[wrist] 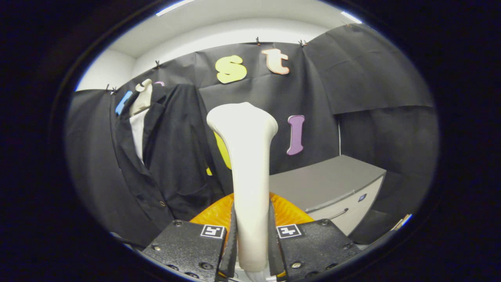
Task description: Iron the clothes twice with a garment steamer, once on the left side and once on the right side.
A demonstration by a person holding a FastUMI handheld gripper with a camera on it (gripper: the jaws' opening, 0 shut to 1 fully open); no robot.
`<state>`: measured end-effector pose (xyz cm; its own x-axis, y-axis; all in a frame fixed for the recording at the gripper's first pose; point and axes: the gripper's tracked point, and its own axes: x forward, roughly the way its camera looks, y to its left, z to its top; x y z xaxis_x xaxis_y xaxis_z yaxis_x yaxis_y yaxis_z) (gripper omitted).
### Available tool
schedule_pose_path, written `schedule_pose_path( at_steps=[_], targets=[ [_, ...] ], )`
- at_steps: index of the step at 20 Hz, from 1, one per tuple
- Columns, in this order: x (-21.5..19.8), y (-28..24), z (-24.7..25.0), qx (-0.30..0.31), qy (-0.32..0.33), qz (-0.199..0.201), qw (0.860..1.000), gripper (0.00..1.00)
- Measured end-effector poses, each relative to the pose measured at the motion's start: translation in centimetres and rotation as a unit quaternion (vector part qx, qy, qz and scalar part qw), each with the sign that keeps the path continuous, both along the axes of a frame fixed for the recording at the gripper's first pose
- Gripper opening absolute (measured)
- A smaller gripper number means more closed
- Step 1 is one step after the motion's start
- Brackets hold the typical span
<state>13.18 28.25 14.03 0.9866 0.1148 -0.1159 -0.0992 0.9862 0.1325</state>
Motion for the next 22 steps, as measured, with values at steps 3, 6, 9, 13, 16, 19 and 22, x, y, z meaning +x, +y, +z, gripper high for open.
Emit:
schedule_pose_path(
  at_steps=[3, 6, 9, 13, 16, 19, 22],
  targets=[
    [0.4, 3.3, 1.2, -0.011, -0.021, 0.014, 1.000, 0.35],
    [1.4, 6.2, 2.3, -0.023, -0.039, 0.022, 0.999, 0.35],
    [2.3, 9.0, 4.1, -0.041, -0.064, 0.034, 0.997, 0.35],
    [3.8, 11.6, 7.4, -0.060, -0.109, 0.038, 0.992, 0.35],
    [5.1, 13.1, 10.3, -0.064, -0.144, 0.039, 0.987, 0.35],
    [6.1, 14.6, 13.0, -0.063, -0.172, 0.044, 0.982, 0.35],
    [7.0, 16.2, 14.3, -0.063, -0.183, 0.058, 0.979, 0.35]
  ],
)
